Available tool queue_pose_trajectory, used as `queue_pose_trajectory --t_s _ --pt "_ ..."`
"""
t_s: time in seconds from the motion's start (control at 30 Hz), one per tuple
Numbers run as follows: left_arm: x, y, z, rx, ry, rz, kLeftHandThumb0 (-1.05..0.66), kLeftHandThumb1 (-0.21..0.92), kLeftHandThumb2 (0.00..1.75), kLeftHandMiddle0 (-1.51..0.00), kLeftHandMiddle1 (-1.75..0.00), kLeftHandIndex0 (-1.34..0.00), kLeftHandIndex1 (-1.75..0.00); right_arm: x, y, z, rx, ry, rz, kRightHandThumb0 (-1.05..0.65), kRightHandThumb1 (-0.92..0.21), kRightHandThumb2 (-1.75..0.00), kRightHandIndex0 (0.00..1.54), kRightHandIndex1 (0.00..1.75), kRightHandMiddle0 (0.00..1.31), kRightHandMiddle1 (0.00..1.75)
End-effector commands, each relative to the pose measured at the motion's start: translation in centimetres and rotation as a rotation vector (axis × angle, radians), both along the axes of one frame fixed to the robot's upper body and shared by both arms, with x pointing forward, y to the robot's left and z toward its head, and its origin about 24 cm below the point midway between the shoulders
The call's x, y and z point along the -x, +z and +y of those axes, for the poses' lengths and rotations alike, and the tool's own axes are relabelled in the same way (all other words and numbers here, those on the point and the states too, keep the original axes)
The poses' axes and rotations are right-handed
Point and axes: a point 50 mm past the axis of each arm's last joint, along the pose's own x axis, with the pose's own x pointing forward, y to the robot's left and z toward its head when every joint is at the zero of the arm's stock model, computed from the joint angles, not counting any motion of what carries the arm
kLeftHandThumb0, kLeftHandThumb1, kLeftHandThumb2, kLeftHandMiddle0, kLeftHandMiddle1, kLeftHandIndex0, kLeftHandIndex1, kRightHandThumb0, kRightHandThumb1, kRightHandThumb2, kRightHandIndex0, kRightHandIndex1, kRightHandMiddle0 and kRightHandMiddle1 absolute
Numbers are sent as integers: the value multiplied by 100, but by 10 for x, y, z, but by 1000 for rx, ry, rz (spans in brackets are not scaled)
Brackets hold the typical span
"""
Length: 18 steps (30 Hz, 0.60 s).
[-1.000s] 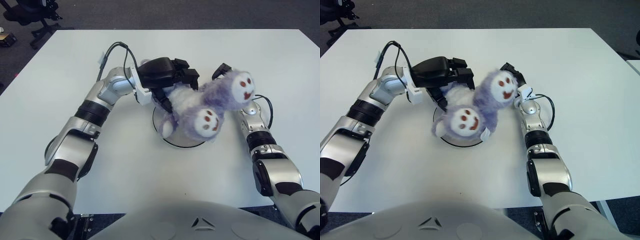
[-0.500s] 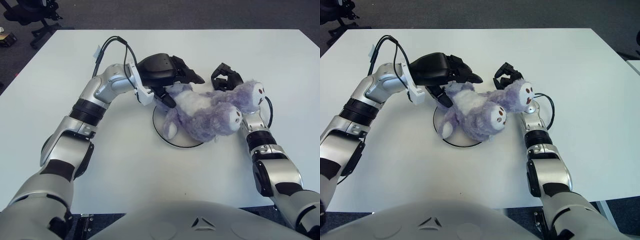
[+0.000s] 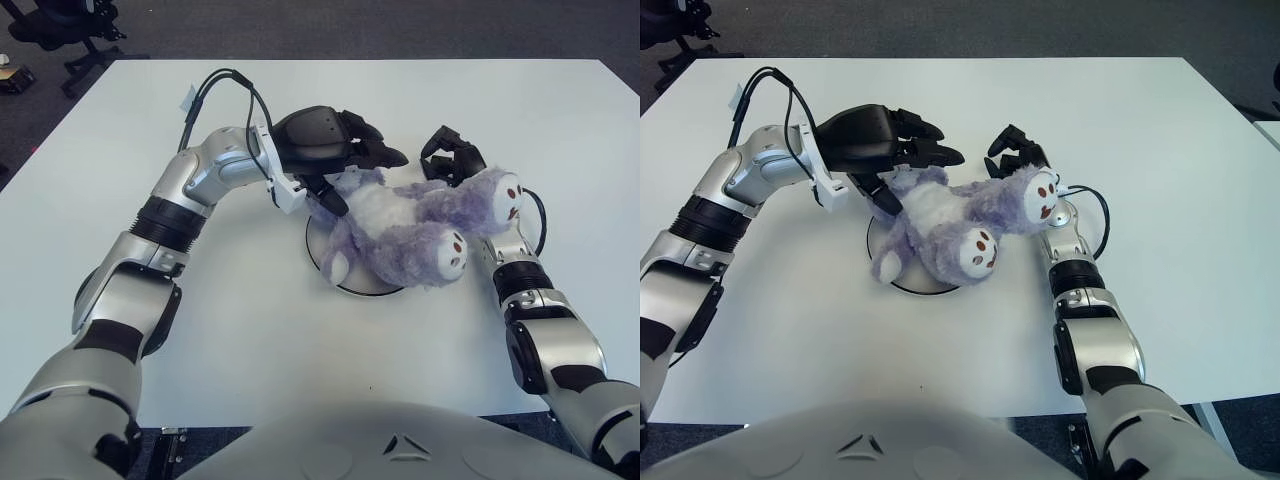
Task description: Put the doll into the plate.
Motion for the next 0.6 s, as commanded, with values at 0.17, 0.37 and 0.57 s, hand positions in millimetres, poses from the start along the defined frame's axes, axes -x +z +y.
queue_pose_trajectory --t_s 0.17,0.37,0.57 --pt "-4 2 4 25 -10 73 -75 92 60 -38 0 -42 -1 7 -22 -1 -34 13 120 -40 -59 -95 91 175 41 175" --pt "-12 7 20 161 56 106 -78 92 62 -38 0 -41 -1 6 -20 0 -56 21 142 -40 -59 -95 91 175 41 175" --pt "-17 4 37 326 126 84 -80 92 64 -42 -2 -43 -1 7 -19 -1 -45 15 141 -40 -60 -95 91 175 40 175"
